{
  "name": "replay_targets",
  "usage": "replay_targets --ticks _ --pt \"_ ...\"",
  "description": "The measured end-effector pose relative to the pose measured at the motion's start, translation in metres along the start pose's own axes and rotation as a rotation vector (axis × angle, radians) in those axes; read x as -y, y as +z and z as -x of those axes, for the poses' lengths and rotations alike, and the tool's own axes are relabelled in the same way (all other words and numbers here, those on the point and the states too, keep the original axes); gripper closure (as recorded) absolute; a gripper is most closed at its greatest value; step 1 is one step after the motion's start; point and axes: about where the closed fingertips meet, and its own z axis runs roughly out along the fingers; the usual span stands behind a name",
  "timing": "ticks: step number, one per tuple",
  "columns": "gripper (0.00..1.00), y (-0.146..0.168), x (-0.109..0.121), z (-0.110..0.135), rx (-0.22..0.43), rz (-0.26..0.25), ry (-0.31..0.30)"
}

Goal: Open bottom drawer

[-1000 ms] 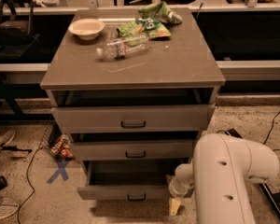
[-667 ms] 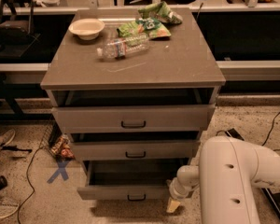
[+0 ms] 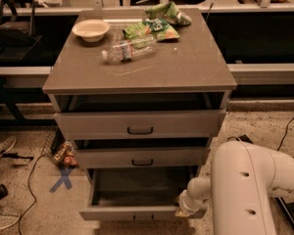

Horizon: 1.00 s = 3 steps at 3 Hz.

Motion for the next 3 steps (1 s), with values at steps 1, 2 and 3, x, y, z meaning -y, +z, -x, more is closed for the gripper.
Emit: replay_targets --ticks 1,2,3 --pt "1.00 -0.0075 -0.0112 -0.0046 0.007 -0.019 0.028" --pt "0.00 -0.0074 -0.0113 -0.0046 0.007 -0.019 0.028" --pt "0.00 -0.0075 -0.0113 -0.0046 0.007 -0.019 0.028"
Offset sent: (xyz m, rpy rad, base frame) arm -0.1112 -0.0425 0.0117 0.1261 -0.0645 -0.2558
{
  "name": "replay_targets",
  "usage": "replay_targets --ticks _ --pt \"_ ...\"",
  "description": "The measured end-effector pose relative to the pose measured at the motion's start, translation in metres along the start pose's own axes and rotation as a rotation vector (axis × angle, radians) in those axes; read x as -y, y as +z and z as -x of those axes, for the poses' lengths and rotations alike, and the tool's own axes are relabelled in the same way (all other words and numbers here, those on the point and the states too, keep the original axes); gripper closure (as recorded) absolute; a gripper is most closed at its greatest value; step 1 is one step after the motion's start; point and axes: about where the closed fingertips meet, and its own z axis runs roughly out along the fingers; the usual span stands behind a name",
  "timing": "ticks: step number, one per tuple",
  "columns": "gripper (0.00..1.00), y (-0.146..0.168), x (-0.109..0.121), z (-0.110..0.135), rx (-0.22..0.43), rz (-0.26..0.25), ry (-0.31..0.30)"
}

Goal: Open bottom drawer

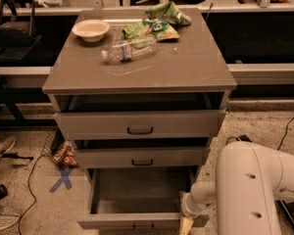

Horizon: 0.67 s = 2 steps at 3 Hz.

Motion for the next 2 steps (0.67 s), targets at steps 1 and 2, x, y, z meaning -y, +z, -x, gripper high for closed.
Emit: replay_targets --ticks 1,2 --pt "0.00 -0.019 0.014 0.001 -0.003 -0.046 0.006" --pt "0.00 -0.070 0.028 -0.002 -0.001 -0.122 0.006"
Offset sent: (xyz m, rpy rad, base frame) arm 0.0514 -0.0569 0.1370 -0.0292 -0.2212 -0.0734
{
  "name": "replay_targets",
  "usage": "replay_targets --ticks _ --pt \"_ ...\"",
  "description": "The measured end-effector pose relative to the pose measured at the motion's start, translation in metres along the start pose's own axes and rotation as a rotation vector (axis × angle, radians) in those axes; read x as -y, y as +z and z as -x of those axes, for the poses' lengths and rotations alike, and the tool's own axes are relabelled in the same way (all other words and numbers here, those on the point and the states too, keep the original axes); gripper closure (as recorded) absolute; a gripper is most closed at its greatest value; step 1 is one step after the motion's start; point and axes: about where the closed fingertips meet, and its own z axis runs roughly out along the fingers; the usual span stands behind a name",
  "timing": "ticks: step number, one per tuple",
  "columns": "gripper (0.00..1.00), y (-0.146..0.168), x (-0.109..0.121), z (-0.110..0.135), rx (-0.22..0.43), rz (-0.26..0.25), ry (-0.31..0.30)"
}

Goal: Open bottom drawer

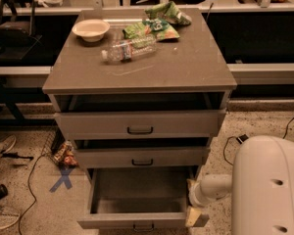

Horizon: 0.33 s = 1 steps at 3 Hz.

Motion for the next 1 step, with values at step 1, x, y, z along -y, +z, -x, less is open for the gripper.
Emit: replay_targets --ticks 1 --pt "0.00 -0.0656 0.0244 -0.0038 -0.046 -0.093 0.009"
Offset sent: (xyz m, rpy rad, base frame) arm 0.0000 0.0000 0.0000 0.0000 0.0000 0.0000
